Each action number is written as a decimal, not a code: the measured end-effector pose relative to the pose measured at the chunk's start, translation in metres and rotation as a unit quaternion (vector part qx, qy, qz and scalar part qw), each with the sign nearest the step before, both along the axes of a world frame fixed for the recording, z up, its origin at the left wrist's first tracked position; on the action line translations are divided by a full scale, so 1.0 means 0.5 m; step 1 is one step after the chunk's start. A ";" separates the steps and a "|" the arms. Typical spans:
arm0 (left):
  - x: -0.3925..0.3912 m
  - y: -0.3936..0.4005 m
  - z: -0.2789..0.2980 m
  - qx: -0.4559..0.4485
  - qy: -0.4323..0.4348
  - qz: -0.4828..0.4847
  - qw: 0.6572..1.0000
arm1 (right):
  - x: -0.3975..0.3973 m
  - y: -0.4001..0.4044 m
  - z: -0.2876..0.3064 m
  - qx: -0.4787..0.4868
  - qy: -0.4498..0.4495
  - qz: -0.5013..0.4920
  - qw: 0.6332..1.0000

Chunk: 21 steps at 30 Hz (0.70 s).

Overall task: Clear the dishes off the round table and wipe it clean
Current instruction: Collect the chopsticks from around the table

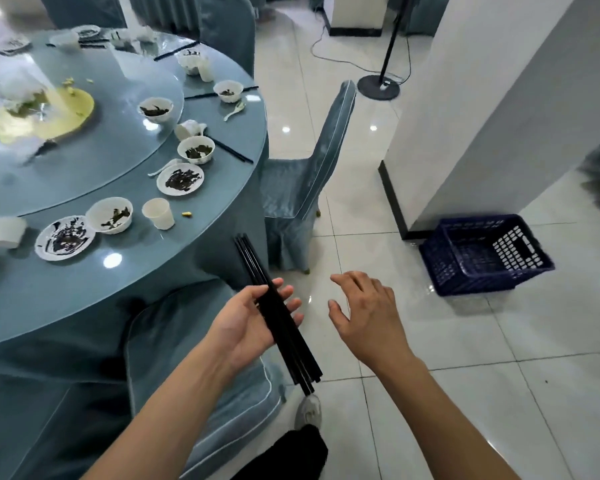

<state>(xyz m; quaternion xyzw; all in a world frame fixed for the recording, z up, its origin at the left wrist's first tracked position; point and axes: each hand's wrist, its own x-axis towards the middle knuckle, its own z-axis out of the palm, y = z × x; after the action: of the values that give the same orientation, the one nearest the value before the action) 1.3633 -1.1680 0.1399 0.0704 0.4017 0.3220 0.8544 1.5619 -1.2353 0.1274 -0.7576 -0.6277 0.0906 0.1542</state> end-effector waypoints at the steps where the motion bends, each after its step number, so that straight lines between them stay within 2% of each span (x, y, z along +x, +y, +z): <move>1: 0.013 0.015 0.001 -0.002 0.001 0.008 1.000 | 0.014 0.022 0.002 -0.004 0.000 0.008 1.000; 21: 0.180 0.277 0.031 0.008 -0.006 0.210 0.978 | 0.197 0.465 -0.013 -0.006 -0.003 0.200 0.980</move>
<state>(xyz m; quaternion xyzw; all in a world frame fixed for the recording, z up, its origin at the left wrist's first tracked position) 1.4535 -1.0294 0.1556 -0.0104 0.4002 0.4980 0.7692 1.6604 -1.0030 0.1207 -0.6180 -0.7664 0.1211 0.1270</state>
